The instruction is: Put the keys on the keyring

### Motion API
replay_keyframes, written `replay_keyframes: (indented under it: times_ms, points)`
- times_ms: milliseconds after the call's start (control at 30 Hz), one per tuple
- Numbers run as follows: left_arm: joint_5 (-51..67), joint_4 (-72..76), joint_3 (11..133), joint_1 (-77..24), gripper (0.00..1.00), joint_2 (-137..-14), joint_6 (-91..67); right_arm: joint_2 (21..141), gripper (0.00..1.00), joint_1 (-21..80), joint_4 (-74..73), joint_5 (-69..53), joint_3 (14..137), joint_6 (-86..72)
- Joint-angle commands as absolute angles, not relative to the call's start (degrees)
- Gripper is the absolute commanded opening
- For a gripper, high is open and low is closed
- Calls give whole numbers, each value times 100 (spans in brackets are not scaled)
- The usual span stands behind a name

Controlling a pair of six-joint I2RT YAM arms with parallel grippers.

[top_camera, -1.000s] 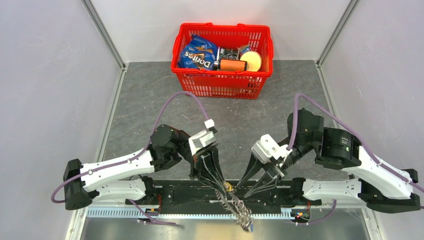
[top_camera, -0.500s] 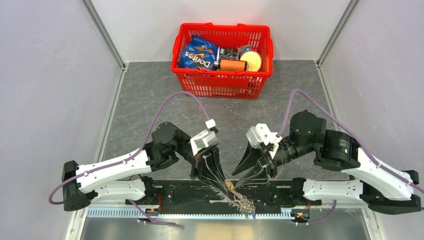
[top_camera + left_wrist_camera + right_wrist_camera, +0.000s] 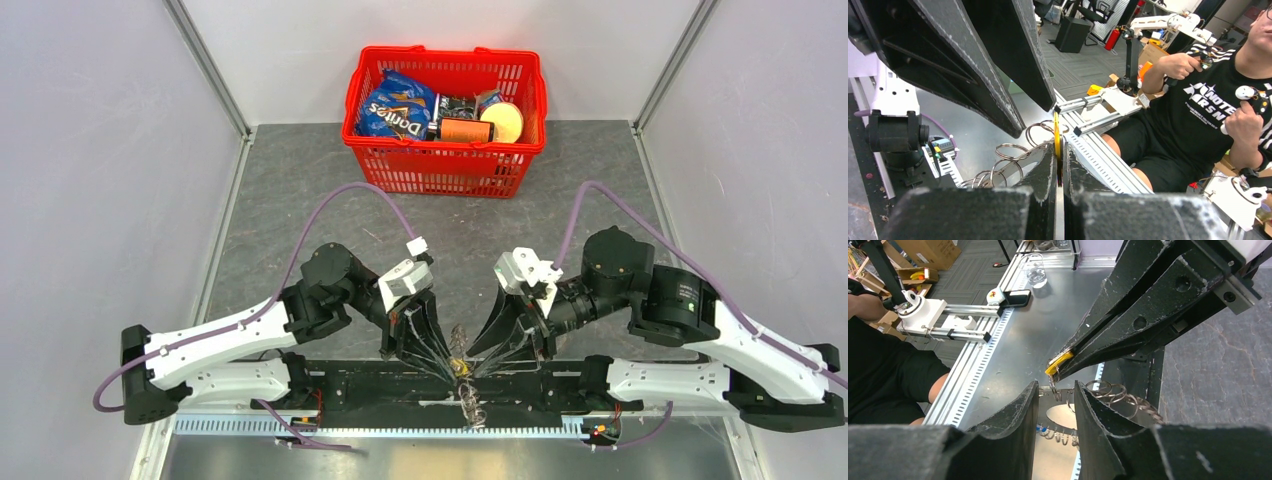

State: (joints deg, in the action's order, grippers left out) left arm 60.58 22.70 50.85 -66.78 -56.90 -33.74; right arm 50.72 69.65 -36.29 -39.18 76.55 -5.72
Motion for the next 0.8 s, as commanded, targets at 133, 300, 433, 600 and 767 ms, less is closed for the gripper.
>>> replay_keyframes:
  times_ms: [133,300,433,600,767]
  points:
    - [5793,2208,5405,-6694,2,-5472,-3002,5099,38,6997,-3278,-4014,7542,-825]
    - [5741,2116,5414,-6689,2,-5444,-2944,5067,38,6995,-3283,-4099,7511,-849]
    - [5722,2063,5420,-6690,2,-5421,-2910,5001,38,6996,-3278,-4102,7445,-854]
    - [5687,2035,5440,-6691,2,-5390,-2891,4931,37,6997,-3287,-4030,7378,-862]
    - [5652,2022,5467,-6693,2,-5363,-2887,4941,36,7004,-3287,-4023,7341,-859]
